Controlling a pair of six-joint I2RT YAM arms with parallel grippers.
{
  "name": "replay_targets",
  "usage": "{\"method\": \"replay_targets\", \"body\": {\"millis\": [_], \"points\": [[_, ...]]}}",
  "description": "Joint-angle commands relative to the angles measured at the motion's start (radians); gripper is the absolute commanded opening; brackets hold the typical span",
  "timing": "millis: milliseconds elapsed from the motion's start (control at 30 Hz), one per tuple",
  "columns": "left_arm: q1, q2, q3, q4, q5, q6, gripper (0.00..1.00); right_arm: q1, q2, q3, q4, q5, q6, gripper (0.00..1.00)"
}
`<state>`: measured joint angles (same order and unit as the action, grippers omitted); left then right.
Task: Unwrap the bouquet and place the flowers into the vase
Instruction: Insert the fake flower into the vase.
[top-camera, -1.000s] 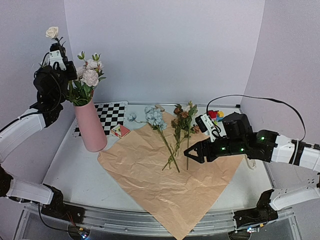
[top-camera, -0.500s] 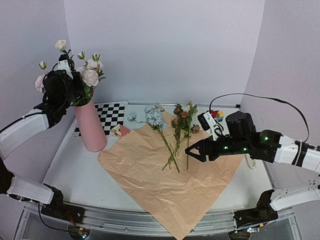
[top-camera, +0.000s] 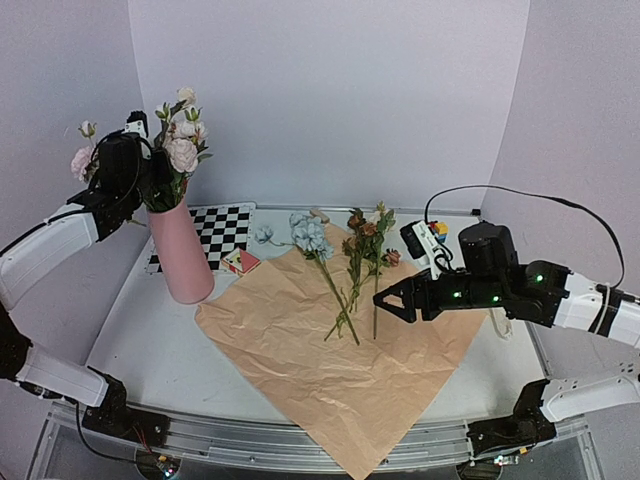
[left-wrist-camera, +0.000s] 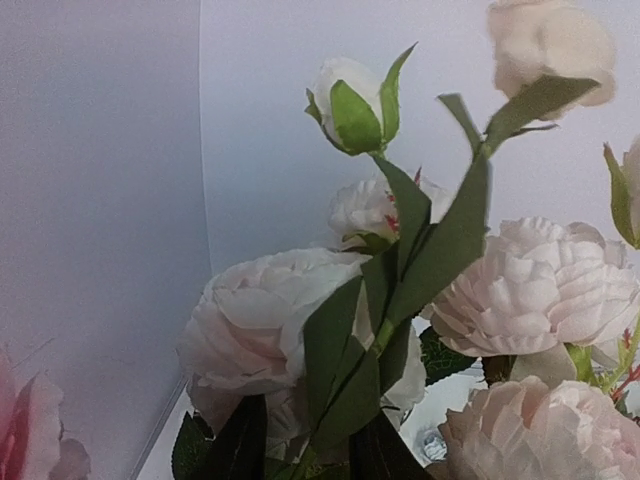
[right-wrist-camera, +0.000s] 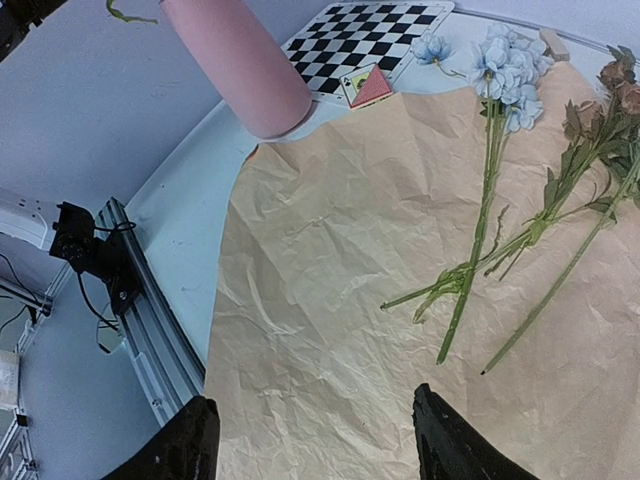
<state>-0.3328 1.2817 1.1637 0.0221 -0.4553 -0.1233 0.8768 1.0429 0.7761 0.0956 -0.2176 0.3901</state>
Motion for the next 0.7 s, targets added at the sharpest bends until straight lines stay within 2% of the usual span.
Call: {"method": "replay_targets", "body": {"millis": [0, 300, 533, 667], "points": [[0.003, -0.057, 0.038, -0.11, -0.023, -0.093, 0.32, 0.004, -0.028, -0.007, 0.014, -0.01, 0.007, 0.67], [0.003, -0.174, 0.027, -0.172, 0.069, -0.146, 0.37, 0.005, -0.071, -0.026, 0.012, -0.019, 0.027, 0.68], [0.004, -0.163, 0.153, -0.308, 0.129, -0.165, 0.45, 0.004, -0.084, -0.032, 0.012, -0.03, 0.046, 0.68], [0.004, -0.137, 0.233, -0.379, 0.133, -0.165, 0.42, 0.004, -0.091, -0.032, 0.01, -0.036, 0.052, 0.68]]}}
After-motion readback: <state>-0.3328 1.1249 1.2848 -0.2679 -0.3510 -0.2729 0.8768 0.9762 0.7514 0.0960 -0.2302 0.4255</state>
